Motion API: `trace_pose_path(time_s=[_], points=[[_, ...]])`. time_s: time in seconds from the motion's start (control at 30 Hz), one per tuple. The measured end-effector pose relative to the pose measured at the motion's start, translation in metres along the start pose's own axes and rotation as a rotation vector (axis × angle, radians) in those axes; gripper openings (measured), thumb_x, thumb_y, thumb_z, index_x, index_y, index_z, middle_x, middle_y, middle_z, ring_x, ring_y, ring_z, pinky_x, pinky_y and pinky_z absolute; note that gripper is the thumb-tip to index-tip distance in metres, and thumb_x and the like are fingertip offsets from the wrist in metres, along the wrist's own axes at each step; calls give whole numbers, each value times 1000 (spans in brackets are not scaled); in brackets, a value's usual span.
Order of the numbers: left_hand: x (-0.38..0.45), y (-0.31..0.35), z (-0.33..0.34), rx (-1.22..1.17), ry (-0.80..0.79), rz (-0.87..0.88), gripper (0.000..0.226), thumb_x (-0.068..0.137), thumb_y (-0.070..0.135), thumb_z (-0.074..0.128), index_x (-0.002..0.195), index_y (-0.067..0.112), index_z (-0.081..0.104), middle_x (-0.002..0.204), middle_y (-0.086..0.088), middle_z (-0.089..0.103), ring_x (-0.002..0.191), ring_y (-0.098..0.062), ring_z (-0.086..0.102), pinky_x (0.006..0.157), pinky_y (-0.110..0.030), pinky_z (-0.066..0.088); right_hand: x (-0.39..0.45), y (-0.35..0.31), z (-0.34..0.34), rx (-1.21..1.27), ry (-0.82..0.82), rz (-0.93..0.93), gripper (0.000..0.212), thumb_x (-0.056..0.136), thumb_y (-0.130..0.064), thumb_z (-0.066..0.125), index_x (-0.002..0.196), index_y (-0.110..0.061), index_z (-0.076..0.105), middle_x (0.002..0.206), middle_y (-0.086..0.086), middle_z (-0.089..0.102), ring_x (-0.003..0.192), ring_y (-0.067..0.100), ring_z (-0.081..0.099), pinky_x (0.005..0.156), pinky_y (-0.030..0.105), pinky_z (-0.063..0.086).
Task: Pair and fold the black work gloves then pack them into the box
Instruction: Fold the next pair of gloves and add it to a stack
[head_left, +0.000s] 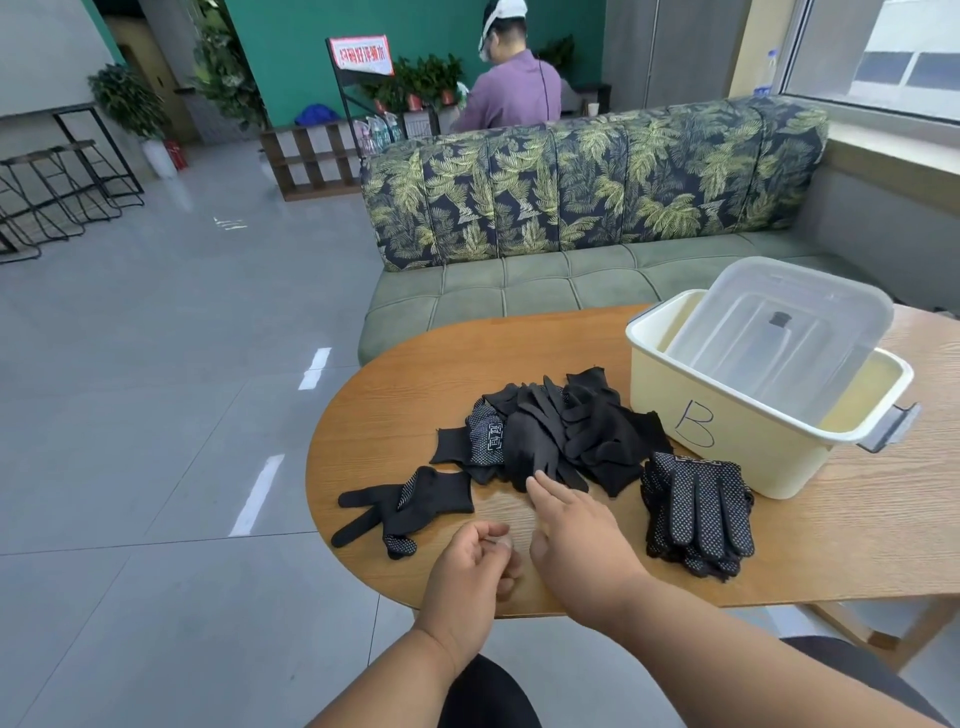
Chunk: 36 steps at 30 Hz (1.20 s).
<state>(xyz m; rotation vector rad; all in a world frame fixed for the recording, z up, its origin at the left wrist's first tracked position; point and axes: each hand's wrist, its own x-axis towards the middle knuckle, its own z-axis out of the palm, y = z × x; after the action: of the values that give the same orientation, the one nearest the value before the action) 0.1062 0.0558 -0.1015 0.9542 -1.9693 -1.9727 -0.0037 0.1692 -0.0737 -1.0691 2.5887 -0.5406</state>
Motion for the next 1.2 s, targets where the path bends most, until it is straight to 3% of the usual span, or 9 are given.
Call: trace_pose_path(time_s=[0.17,0.27,0.43,0.63,0.7,0.83,0.97,1.07,1.2], points=[[1,5,3,-129,40,-51,28,108,36,49,123,18,66,87,3,75,85,-15,69,84,-34,55,-18,-17,-26,248,18,-134,61,98,-14,47,158,-19,42,166,-4,37,153,13,30,126,29,25],[1,10,-2,-372,-10,-129,49,105,55,40,129,22,67,117,-2,77,105,-19,73,104,-43,52,-28,-32,-26,263,-40,-282,43,90,-7,43,128,-11,63,131,5,66,126,25,54,113,40,41],[1,18,-20,-642,-63,-281,57,103,51,50,132,6,68,129,-22,70,118,-35,68,110,-52,48,-46,-34,-8,336,-210,-385,37,92,-1,41,106,-18,71,99,-6,68,107,15,58,106,10,33],[-3,13,-26,-550,-38,-243,29,100,14,61,127,7,69,122,-25,72,117,-42,66,106,-52,49,-49,-19,-4,745,-31,131,23,93,-19,53,89,-33,72,87,-9,75,73,7,64,80,30,56],[-8,14,-24,-481,-66,-192,28,101,6,58,126,9,69,120,-21,74,114,-38,68,107,-51,50,-46,-15,-15,940,11,345,15,99,-30,53,100,-26,68,76,-1,71,62,14,57,65,31,50],[-21,25,-21,-52,-178,62,27,96,6,65,121,18,72,115,-1,78,113,-22,71,106,-39,51,-42,-7,-35,1167,-204,585,74,97,-76,38,96,-8,69,71,9,69,54,18,55,53,26,41],[-27,37,-22,600,-135,400,29,81,10,68,95,34,74,98,23,71,101,5,61,90,-15,45,-40,-3,-41,1324,-272,666,92,80,-94,40,87,-7,68,74,15,67,52,22,56,50,24,41],[-22,32,-23,804,-154,592,39,71,7,67,96,37,71,108,26,69,113,5,55,98,-18,44,-39,-2,-42,1307,-274,695,74,86,-78,59,101,-6,72,81,15,73,52,23,62,46,23,45],[-20,34,-27,867,-106,469,47,85,12,69,114,47,60,116,30,55,118,5,49,102,-22,46,-39,0,-43,1175,-142,550,22,99,-29,64,106,-10,74,86,5,79,71,18,74,50,26,53]])
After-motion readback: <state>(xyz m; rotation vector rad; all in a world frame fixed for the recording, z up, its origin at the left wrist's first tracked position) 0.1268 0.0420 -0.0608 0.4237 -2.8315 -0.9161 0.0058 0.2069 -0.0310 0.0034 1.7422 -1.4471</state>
